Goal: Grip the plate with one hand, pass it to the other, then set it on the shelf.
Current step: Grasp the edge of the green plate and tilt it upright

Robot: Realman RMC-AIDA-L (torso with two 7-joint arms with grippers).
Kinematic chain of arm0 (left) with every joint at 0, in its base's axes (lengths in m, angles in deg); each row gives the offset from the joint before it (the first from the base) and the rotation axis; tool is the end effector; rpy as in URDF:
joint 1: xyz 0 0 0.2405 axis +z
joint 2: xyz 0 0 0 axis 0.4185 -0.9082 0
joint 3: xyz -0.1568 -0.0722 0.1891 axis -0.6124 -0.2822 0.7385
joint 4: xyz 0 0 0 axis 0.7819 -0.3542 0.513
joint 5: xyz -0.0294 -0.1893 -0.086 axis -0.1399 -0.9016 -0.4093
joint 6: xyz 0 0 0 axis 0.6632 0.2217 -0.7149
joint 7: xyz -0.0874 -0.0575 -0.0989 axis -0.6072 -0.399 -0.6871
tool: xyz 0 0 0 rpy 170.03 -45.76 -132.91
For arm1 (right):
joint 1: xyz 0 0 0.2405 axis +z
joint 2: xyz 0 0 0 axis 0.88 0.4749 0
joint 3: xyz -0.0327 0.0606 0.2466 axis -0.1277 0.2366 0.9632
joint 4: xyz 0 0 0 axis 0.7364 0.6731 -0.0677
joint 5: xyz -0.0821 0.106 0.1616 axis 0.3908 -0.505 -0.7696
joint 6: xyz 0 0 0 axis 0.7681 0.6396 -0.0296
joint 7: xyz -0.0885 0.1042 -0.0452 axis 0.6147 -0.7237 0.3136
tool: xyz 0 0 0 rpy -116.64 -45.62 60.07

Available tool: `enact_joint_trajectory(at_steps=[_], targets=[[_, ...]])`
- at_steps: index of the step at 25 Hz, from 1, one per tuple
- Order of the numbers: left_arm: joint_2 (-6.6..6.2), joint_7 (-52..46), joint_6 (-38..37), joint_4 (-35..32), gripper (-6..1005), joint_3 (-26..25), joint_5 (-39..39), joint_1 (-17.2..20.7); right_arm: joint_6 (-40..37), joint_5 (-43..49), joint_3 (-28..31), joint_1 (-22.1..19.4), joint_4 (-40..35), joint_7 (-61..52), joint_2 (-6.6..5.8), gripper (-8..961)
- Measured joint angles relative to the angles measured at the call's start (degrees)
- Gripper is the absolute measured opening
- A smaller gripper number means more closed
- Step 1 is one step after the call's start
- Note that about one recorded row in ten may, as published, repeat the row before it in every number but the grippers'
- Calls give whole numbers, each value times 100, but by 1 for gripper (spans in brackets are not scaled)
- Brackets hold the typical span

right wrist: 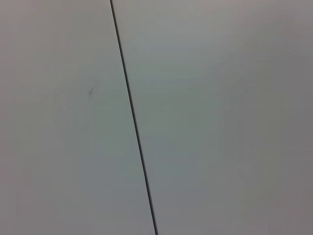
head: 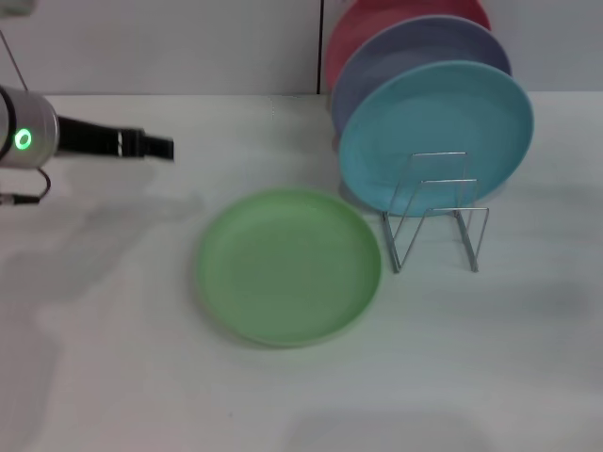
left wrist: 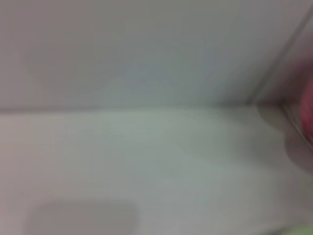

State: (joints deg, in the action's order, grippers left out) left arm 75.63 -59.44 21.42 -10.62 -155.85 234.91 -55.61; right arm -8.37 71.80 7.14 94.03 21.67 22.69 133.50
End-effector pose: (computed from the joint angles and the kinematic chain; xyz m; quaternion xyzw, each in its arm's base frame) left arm -0.1957 0.4069 0.0436 -0.7935 -0.4872 -0.0300 0.3635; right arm 0.3496 0.3501 0.0914 -0.4848 0.2331 0.3867 0.7491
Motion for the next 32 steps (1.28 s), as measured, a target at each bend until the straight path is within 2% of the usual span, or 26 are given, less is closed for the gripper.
enact_joint_trajectory(at_steps=[1,3,6,9,11,16,21,26,32], targets=[[2,-173,462,134,842,68,50,-38,3,0,-1,9,0,0,-9,543],[2,-230,624,162,841,85,70,-59,3,0,-4,15,0,0,-12,543],[6,-693,1290,208,840,203,269,-236,-28,0,11,47,1,0,-19,543],[6,-905,1445,176,839,277,331,-328,-23,1,15,83,1,0,-35,543],[11,-1181,1629,-43,838,376,442,-553,-12,3,-10,147,1,0,-63,543],[30,-1609,1708,-566,836,477,547,-931,-36,58,-29,238,2,0,-84,543],[37,-2017,1567,-949,834,645,599,-1138,-40,82,-58,314,-26,0,-94,544],[51,-2265,1306,-1254,832,802,617,-1221,13,83,-198,379,-72,0,-163,544],[54,-2322,1100,-1621,829,915,601,-1334,24,83,-337,416,-142,0,-164,544]])
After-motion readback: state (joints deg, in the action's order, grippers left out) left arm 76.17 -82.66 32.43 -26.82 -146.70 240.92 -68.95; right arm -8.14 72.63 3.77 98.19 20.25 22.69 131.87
